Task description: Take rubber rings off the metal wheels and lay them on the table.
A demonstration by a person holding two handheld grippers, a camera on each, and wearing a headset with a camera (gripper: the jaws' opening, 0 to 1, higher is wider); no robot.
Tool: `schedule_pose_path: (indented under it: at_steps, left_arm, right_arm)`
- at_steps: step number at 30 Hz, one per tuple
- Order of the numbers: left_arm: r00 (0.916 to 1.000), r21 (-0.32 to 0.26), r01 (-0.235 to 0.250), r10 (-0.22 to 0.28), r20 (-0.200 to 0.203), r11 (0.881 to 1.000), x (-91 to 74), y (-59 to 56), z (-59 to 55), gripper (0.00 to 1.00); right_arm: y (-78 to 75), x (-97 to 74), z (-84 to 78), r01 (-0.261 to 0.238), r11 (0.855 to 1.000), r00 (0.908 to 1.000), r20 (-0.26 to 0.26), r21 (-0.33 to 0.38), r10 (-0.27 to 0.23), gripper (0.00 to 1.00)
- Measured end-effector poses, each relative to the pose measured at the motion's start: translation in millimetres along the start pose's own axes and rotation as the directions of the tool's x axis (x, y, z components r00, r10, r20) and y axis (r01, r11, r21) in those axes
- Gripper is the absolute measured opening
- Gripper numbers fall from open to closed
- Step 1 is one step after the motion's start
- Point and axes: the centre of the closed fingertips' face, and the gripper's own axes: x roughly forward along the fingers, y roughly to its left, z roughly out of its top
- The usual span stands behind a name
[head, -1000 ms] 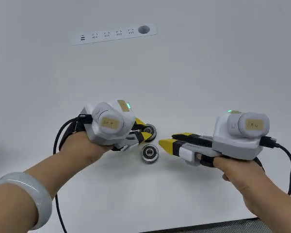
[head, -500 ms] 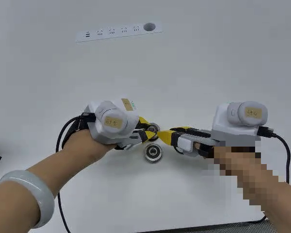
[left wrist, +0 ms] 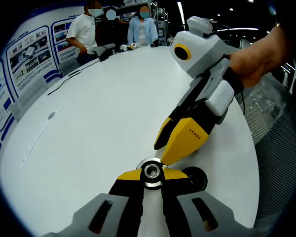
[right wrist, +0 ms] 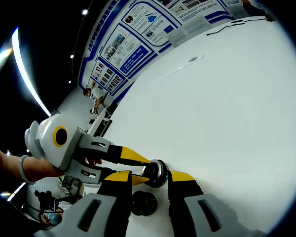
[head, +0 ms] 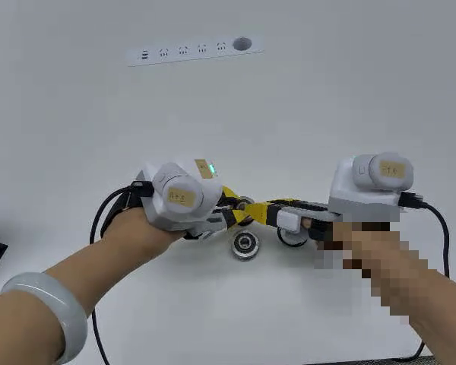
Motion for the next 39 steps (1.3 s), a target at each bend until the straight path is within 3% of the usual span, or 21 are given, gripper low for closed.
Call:
schedule_pose_path:
  at_steps: [13, 21, 39]
  left_arm:
    - [1.0000, -0.009, -0.002, 0.003, 0.006, 1.000, 0.2, 1.2, -0.4, 0.13]
    - [1.0000, -0.012, -0.003, 0.003, 0.007, 1.000, 0.3, 1.6, -0.7, 0.13]
    - [1.0000, -0.014, -0.003, 0.003, 0.009, 1.000, 0.5, 0.8, -1.2, 0.13]
  right_arm:
    - [-5.1, 13.6, -0.1, -0.018, 0.997, 0.9997, -0.017, 0.071, 0.019, 0.30]
    - [2.1, 14.4, -5.6, -0.042, 0.991, 0.9986, -0.028, 0.128, 0.046, 0.30]
    - [5.3, 8.3, -6.2, -0.060, 0.990, 0.9978, -0.020, 0.129, 0.063, 0.27]
